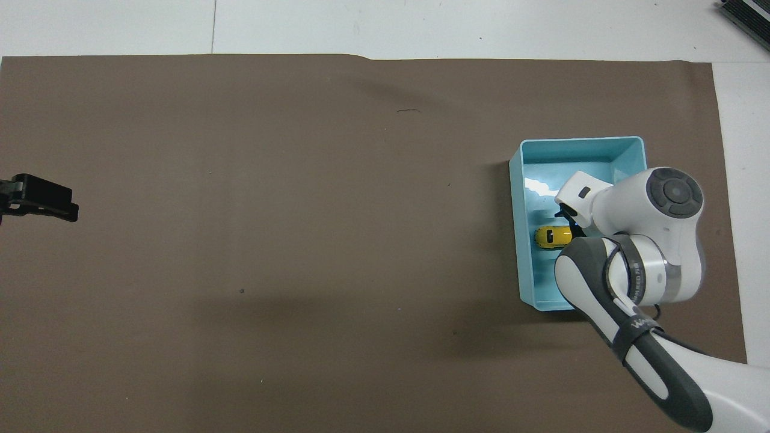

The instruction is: Wind up and store yellow beetle car

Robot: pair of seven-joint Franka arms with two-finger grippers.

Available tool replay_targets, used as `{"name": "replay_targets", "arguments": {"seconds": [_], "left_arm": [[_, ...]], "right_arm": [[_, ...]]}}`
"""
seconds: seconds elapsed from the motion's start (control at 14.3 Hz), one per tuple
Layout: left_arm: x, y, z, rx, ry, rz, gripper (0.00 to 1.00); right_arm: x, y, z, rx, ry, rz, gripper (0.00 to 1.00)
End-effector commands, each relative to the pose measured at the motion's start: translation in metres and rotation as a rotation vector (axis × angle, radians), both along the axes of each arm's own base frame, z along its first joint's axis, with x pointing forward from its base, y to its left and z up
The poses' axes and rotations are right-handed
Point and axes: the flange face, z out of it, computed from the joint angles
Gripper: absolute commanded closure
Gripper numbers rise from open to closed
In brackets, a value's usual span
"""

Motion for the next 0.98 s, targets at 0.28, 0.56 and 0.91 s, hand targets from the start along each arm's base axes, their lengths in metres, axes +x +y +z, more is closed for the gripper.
{"name": "replay_targets", "arguments": {"seconds": [0.28,0.56,0.91], "left_arm": [[-0.002,0.004,0.004,0.011,0.006,0.012,0.00],[-0.002,0.004,0.004,0.011,0.006,0.012,0.00],[-0.002,0.004,0.004,0.011,0.006,0.012,0.00]], "right_arm": [[0.036,0.011,0.092,-0.001,0.033,-0.097,0.00],[0.044,0.015,0.142,0.034,0.026,-0.155,0.00],[0.041,0.014,0.204,0.037,-0.022,-0.364,0.00]]}}
